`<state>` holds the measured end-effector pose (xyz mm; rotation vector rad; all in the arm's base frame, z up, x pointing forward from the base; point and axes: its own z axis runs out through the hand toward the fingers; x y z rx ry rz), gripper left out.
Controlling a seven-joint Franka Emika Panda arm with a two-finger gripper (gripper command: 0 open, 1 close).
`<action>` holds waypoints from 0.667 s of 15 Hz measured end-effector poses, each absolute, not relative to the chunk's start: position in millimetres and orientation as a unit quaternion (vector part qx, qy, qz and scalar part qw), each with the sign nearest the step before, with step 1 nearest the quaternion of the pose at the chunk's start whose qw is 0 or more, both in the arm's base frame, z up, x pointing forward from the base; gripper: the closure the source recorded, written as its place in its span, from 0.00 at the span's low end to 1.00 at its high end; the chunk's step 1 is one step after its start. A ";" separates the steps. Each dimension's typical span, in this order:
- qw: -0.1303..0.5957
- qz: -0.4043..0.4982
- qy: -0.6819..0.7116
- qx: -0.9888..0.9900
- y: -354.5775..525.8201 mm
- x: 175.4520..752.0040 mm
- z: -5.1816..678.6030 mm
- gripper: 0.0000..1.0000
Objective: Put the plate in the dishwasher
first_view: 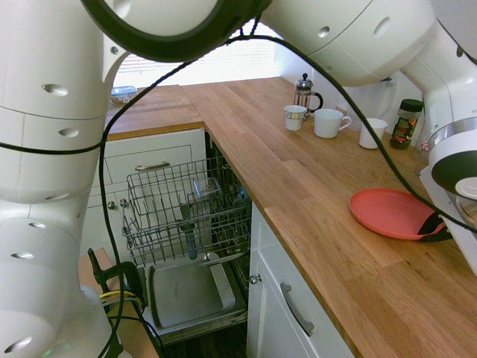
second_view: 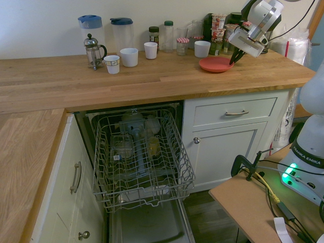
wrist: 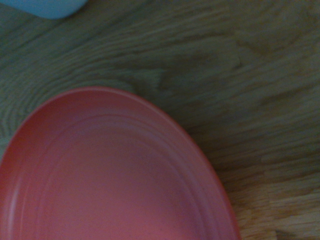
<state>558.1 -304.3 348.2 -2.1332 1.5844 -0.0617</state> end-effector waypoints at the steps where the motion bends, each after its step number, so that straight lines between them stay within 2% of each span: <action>1: 0.244 -0.032 0.572 -0.783 -303.2 556.9 365.3 1.00; 4: 0.242 -0.068 0.539 -0.804 -286.3 549.9 441.9 1.00; 6: 0.214 -0.099 0.516 -0.823 -251.1 546.4 500.2 1.00; 10: 0.115 -0.179 0.460 -0.862 -101.1 541.8 589.8 1.00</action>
